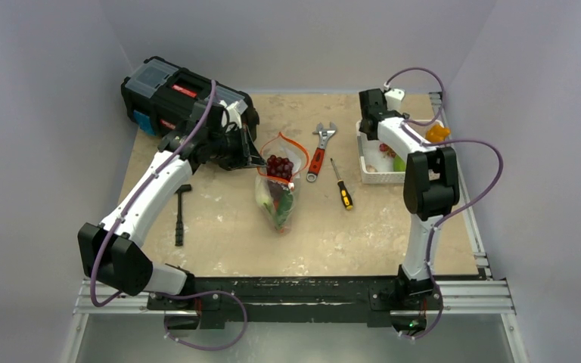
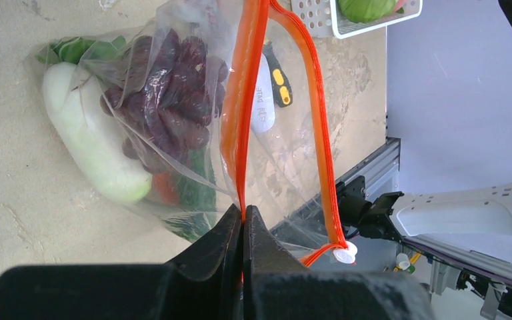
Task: Place the food in the zip-top bag and seal the zipper
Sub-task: Pick up the fake fruit from the bin.
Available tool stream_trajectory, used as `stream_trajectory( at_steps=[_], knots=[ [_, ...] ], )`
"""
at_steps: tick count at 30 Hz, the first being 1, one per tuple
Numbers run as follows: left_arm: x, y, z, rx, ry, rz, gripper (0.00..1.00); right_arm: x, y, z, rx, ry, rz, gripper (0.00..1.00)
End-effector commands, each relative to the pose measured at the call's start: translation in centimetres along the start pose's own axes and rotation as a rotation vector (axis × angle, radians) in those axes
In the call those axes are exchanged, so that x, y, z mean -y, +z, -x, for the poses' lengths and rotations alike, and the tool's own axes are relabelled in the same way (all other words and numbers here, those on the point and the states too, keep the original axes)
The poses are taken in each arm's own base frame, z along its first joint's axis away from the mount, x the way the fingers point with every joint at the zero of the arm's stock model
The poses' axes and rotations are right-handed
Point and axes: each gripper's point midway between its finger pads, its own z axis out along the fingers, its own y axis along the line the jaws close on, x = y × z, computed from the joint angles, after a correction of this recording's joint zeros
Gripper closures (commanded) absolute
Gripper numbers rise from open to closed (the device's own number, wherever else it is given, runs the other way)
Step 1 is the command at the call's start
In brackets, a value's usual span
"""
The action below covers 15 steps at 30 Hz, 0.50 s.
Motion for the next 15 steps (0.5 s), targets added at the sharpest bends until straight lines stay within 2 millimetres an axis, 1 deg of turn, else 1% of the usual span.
stream_trajectory(
  at_steps=[1, 3, 7, 11, 13, 15],
  knots=[
    [0.7, 0.0, 0.8, 0.02, 0.007, -0.035, 1.0, 0.8, 1.7, 1.5, -0.005, -0.024, -0.033, 0.19],
    [0.6, -0.1, 0.8, 0.024, 0.009, -0.03, 1.0, 0.5, 2.7, 0.9, -0.014, -0.046, -0.035, 0.19],
    [0.7, -0.1, 0.8, 0.022, 0.009, -0.036, 1.0, 0.8, 3.9, 0.3, -0.031, -0.073, -0.077, 0.16],
    [0.8, -0.2, 0.9, 0.026, 0.012, -0.037, 1.0, 0.6, 5.0, -1.0, -0.064, -0.091, -0.055, 0.16],
    [0.9, -0.2, 0.8, 0.021, 0.011, -0.044, 1.0, 0.8, 5.4, -1.6, -0.085, -0.09, -0.055, 0.16],
    [0.9, -0.1, 0.8, 0.02, 0.01, -0.044, 1.0, 0.8, 5.8, -2.3, -0.103, -0.096, -0.043, 0.21]
  ],
)
